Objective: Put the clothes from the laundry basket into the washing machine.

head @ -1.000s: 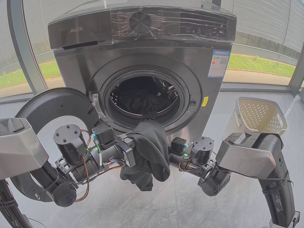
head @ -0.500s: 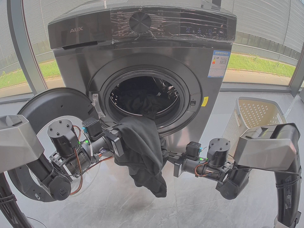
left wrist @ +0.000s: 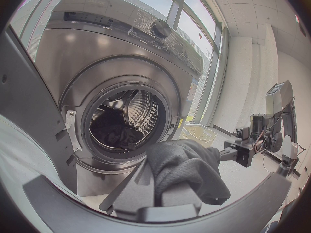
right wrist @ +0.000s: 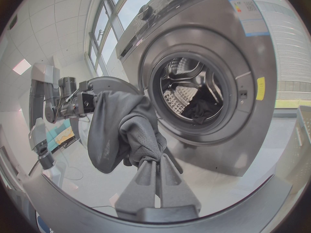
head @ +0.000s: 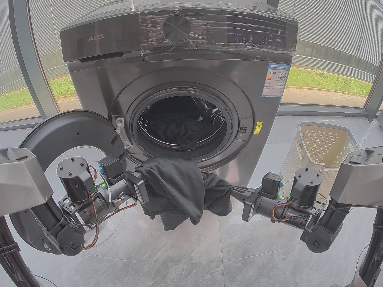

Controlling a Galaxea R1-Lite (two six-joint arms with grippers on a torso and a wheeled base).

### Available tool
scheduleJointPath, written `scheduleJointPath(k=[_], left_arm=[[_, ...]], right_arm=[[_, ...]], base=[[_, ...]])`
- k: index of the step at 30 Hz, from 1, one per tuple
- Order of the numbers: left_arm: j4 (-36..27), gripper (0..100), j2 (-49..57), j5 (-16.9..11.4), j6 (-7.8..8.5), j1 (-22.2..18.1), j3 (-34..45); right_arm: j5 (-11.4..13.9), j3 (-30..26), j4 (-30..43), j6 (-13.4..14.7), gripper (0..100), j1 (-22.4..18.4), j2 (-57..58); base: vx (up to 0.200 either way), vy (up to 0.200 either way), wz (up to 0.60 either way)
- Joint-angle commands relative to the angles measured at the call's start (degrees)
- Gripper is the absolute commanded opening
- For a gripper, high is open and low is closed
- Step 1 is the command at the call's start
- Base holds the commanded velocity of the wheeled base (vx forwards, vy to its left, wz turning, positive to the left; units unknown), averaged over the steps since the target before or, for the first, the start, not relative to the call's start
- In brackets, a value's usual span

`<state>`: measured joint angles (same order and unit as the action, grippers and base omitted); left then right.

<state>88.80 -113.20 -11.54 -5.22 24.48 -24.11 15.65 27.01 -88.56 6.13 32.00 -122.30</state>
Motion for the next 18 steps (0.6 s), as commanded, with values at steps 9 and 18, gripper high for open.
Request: scheduleJointPath(k=[9,18], left_arm=[[-0.03,0,0.44,0.03,-2.25,-1.01,-0.67],[0.06,0,0.35,1.26,-2.52,-1.01,-0.32]], right_arm=[[-3.79,-2.4,0.15,2.22,0,-3.44,12.52],[-3.96,-1.79,0.06,2.13,0,-5.63,14.89]], base=[[0.0,0.0,0.0],[0.0,0.0,0.0]])
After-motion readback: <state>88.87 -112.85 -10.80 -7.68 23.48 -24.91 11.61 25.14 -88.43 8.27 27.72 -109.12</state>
